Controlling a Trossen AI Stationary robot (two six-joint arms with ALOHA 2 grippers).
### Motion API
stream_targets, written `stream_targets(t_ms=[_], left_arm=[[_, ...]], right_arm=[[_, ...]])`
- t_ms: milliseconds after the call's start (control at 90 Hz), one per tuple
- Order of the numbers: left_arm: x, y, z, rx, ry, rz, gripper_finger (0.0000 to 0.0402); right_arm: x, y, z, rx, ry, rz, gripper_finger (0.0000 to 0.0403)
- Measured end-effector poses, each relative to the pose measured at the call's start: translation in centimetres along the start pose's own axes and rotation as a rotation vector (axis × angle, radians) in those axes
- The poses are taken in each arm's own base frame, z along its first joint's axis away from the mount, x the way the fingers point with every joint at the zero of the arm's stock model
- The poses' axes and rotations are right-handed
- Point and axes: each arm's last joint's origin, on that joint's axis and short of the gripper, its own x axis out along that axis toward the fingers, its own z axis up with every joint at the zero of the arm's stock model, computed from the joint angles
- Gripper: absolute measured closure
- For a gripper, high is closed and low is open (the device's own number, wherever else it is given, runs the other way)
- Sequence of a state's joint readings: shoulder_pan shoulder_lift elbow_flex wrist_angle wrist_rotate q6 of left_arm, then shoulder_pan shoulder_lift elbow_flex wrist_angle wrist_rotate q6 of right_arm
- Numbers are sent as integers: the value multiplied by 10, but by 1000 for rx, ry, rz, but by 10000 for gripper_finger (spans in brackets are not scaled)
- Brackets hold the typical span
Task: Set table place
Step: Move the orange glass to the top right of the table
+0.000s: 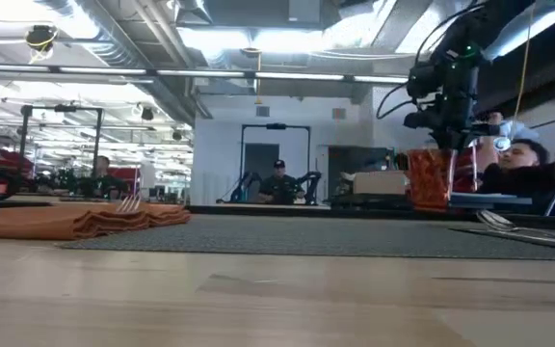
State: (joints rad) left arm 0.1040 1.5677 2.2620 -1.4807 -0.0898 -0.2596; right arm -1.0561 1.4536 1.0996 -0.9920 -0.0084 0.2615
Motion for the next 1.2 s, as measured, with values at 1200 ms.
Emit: stream_targets(t_ms=[1200], left_arm=[[0,0,0,-21,0,0,319]], right_arm=[[17,-8,-4,49,9,3,403]])
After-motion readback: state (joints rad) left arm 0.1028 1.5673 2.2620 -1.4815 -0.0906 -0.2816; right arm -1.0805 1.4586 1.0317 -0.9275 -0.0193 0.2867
